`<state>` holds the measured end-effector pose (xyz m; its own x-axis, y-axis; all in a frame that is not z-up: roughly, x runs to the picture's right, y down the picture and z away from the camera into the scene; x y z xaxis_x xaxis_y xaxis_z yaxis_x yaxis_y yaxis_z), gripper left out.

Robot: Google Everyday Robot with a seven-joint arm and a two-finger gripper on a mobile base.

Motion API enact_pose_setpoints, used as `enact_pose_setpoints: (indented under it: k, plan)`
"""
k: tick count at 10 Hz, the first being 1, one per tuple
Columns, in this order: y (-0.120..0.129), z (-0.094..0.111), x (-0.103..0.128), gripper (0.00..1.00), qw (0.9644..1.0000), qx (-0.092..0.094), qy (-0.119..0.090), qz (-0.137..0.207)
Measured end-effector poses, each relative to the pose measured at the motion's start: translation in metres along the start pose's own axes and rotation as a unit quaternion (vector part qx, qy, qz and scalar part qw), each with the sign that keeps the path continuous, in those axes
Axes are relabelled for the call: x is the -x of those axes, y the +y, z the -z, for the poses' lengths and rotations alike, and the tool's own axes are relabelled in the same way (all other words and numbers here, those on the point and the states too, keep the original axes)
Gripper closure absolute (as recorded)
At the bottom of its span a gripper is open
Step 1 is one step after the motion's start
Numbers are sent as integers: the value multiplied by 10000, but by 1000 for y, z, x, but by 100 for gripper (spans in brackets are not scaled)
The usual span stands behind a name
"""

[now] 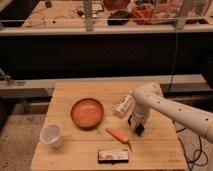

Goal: Place the white sponge in the ceramic cup

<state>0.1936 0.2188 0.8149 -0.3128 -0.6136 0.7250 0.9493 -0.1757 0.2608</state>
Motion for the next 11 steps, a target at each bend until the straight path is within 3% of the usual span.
enact_pose_setpoints:
  k: [5, 11]
  plan:
    - [-26, 45, 0, 99, 9994, 79, 44, 323]
    - [-59, 79, -5, 99, 9972, 201, 50, 717]
